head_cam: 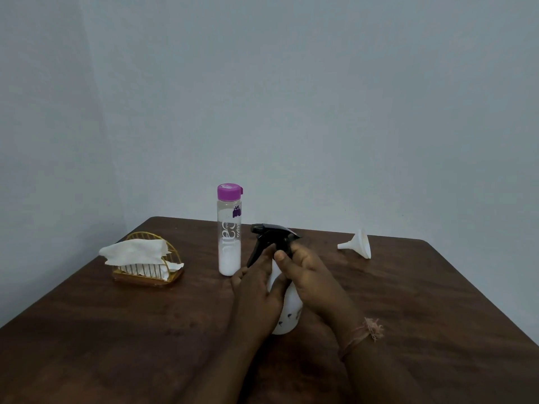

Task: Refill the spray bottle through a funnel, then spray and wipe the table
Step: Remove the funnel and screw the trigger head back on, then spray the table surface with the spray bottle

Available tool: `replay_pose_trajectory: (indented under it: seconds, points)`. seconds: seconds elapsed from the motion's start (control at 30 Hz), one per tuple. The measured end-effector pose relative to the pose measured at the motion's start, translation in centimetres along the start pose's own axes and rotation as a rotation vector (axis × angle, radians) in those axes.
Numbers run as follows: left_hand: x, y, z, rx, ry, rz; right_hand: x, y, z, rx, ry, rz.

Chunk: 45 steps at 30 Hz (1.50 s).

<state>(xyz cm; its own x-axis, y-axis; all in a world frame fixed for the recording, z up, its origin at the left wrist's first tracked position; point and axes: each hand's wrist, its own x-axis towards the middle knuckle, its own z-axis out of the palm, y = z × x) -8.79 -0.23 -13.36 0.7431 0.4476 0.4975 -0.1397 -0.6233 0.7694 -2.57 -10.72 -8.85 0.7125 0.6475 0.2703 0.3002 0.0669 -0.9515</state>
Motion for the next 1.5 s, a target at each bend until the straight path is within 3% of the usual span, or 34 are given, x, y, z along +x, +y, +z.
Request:
replay_pose_trajectory:
  seconds: [0.2,0.33,0.43,0.53,0.63,0.8,0.93,1.07,1.17,1.33,1.4,1.43,1.5]
  points:
    - [-0.5,0.6,0.5,0.124,0.040,-0.026,0.0,0.3,2.6,-0.239,0.257,0.071]
    - [-0.7,2.4,0.2,-0.046,0.078,-0.170,0.2,-0.5,2.8,-0.415,0.402,0.105]
    - [-0.5,1.3,0.2,0.176,-0.086,-0.126,0.1,-0.5,3.3,-0.414,0.427,0.103]
    - [0.2,0.5,0.1,0.090,-0.029,-0.288,0.3,0.3,3.9,-0.336,0.422,0.075]
    - [0.6,0.8,0.0,0.365,-0.066,-0.096,0.7,0.0,3.6,-0.236,0.478,-0.027]
    - [-1.2,0.5,0.0,0.040,0.004,-0.036,-0.8,-0.3,3.7,-0.192,0.524,-0.074]
    - [-1.9,2.1,-2.0,-0.182,-0.205,-0.080,-3.4,-1.8,1.5,-0.125,0.360,-0.026]
    - [-1.8,5.7,-4.2,-0.301,-0.521,0.064,-6.6,-5.1,-2.3,-0.221,0.117,0.012]
    - [-1.3,8.9,-4.6,-0.257,-0.713,0.150,-8.3,-7.7,-3.6,-0.174,0.140,-0.036]
    - [-0.9,11.8,-6.8,-0.240,-0.874,0.129,-10.9,-9.3,-3.0,-0.129,0.306,-0.132]
    - [-0.4,11.5,-8.3,-0.265,-0.829,0.063,-11.9,-9.5,-2.9,-0.025,0.349,-0.135]
    - [0.0,11.2,-8.9,-0.245,-0.733,0.037,-12.4,-9.8,-3.2,0.045,0.370,-0.116]
    - [1.0,10.3,-9.2,0.028,-0.441,0.046,-12.9,-9.9,-3.6,0.171,0.400,-0.051]
